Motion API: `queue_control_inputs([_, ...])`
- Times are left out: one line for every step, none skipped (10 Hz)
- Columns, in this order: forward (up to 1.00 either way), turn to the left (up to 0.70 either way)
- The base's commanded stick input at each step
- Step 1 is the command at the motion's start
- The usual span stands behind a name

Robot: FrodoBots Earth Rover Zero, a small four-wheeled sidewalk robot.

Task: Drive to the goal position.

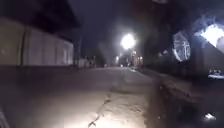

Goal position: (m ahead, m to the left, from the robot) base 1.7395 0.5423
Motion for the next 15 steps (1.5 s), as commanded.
queue_control_inputs([0.69, -0.34])
queue_control_inputs([0.69, -0.34])
queue_control_inputs([0.69, -0.34])
queue_control_inputs([0.69, -0.34])
queue_control_inputs([0.69, -0.35])
queue_control_inputs([0.69, -0.35])
queue_control_inputs([0.69, -0.35])
queue_control_inputs([0.69, -0.35])
queue_control_inputs([0.69, -0.35])
queue_control_inputs([0.69, -0.35])
queue_control_inputs([0.69, -0.32])
queue_control_inputs([0.69, -0.2])
queue_control_inputs([0.69, -0.09])
queue_control_inputs([0.69, 0.0])
queue_control_inputs([0.69, 0.0])
